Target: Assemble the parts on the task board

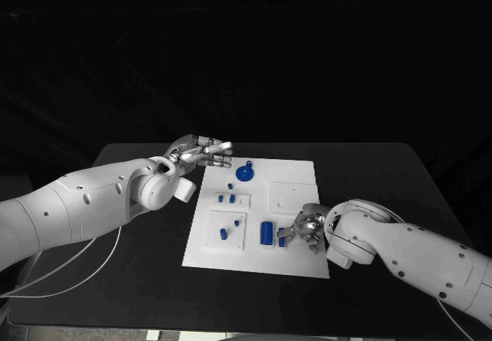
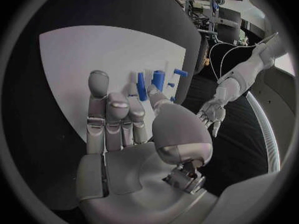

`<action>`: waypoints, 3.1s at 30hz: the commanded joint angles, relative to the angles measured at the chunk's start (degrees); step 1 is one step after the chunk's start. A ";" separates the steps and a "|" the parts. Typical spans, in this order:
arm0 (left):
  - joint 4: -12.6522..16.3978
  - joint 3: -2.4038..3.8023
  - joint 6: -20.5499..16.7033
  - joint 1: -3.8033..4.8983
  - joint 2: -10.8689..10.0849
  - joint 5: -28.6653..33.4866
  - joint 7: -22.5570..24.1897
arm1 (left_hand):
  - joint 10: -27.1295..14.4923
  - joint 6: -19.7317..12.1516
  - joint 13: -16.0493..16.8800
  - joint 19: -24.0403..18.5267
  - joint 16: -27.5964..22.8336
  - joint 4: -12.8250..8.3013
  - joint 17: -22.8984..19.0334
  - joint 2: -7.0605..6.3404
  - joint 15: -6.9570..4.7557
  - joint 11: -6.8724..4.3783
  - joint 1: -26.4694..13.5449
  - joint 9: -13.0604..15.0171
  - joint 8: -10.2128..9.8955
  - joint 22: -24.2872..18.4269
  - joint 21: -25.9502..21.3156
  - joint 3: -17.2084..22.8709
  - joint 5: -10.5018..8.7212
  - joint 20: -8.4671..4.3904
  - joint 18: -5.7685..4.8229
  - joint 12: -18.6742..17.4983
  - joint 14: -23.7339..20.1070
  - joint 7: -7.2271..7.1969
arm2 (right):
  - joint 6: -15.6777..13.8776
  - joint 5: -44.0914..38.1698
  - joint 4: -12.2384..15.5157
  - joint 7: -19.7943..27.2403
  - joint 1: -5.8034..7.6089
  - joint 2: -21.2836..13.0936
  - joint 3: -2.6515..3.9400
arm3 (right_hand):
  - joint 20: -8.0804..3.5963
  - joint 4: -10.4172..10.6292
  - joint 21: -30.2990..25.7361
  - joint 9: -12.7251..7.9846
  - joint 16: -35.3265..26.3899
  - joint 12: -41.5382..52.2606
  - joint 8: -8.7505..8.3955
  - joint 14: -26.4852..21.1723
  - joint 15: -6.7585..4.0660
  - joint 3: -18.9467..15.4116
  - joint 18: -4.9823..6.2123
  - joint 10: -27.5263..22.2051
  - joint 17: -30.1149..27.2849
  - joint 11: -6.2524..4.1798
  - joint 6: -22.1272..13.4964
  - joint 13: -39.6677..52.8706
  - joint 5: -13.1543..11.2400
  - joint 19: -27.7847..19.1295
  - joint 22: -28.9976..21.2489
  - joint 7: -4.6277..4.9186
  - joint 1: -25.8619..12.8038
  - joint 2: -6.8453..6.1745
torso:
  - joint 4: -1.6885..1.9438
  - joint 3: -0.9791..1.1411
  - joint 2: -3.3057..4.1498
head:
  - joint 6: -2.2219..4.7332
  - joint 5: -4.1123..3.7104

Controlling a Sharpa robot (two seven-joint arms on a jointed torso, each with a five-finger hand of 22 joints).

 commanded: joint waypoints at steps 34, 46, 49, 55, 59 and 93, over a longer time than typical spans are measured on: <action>0.23 0.03 0.77 -0.10 -0.14 0.09 0.54 | -0.30 -0.12 0.02 0.01 -0.21 0.06 0.01 0.57 0.15 0.06 -0.04 0.00 -0.03 0.07 0.02 -0.15 -0.08 0.27 0.35 0.11 0.04 0.08 | -11.84 -9.48 2.05 20.60 -0.25 -5.04 -0.10 | 0.50 -5.56 2.07 -1.43 0.54 0.84 0.12 0.11 0.42 5.37 -0.35 0.33 0.89 1.15 -4.19 0.60 2.53 2.27 1.23 1.95 7.72 -1.08 | -0.17 0.08 -0.03 | 0.26 0.31; 0.23 0.03 0.62 -0.12 -0.07 0.09 0.63 | -0.30 -0.12 0.02 0.01 -0.21 0.06 0.01 0.57 0.15 0.06 -0.04 0.00 -0.03 0.07 0.02 -0.15 -0.08 0.27 0.35 0.11 0.04 0.08 | -13.46 -17.79 1.78 26.84 -0.68 -4.61 -0.60 | 0.95 -11.07 2.27 -2.73 0.48 1.17 0.11 0.04 0.84 11.96 -0.32 0.33 0.30 1.57 -2.71 0.23 1.07 1.80 2.14 2.33 9.31 -0.01 | 0.02 0.07 0.03 | 0.26 0.18; 0.22 0.03 0.61 -0.12 -0.09 0.09 0.62 | -0.30 -0.12 0.02 0.01 -0.21 0.06 0.01 0.57 0.15 0.06 -0.04 0.00 -0.03 0.07 0.02 -0.15 -0.08 0.27 0.35 0.11 0.04 0.08 | -12.39 -19.47 1.43 26.94 -0.75 -4.20 -1.25 | 0.96 -11.40 2.22 -2.75 0.55 1.17 0.11 0.06 0.87 12.42 -0.31 0.30 0.31 1.59 -2.55 0.14 0.84 1.77 2.22 2.36 9.46 -0.02 | 0.05 0.12 0.05 | 0.11 0.17; 0.23 0.03 0.66 -0.13 -0.10 0.09 0.63 | -0.30 -0.12 0.02 0.01 -0.21 0.06 0.01 0.57 0.15 0.06 -0.04 0.00 -0.03 0.07 0.02 -0.15 -0.08 0.27 0.35 0.11 0.04 0.08 | -11.27 -20.84 0.66 26.57 -0.89 -3.49 -2.14 | 0.99 -11.85 2.21 -2.74 0.67 1.22 0.11 0.05 0.88 13.49 -0.25 0.23 0.36 1.50 -2.22 0.05 2.53 1.80 2.44 2.31 8.89 -0.41 | 0.04 0.06 0.05 | -0.10 0.39; 0.23 0.03 0.66 -0.14 -0.11 0.09 0.63 | -0.30 -0.12 0.02 0.01 -0.21 0.06 0.01 0.57 0.15 0.06 -0.04 0.00 -0.03 0.07 0.02 -0.15 -0.08 0.27 0.35 0.11 0.04 0.08 | -10.86 -21.29 0.14 26.29 -0.99 -3.09 -2.48 | 0.95 -11.63 2.23 -2.73 0.71 1.28 0.13 0.02 0.83 13.26 -0.24 0.24 0.38 1.40 -2.03 0.08 2.43 1.84 2.48 2.21 8.87 -0.31 | 0.01 0.05 0.02 | -0.16 0.40; 0.14 0.03 0.93 -0.16 -0.18 -0.01 0.08 | -0.27 -0.07 0.02 0.02 -0.22 -0.06 0.01 0.64 0.15 0.04 0.07 0.01 -0.03 0.07 0.02 -0.14 -0.08 0.28 0.35 0.11 0.03 0.07 | -13.51 -23.74 -1.23 23.53 -1.34 -1.85 -4.45 | 0.60 -11.13 2.45 -2.46 1.08 1.44 0.17 0.08 0.46 12.23 -0.56 0.47 0.76 0.69 1.24 0.34 0.60 2.14 2.91 1.20 9.22 -0.02 | -0.01 0.03 -0.02 | -0.28 0.29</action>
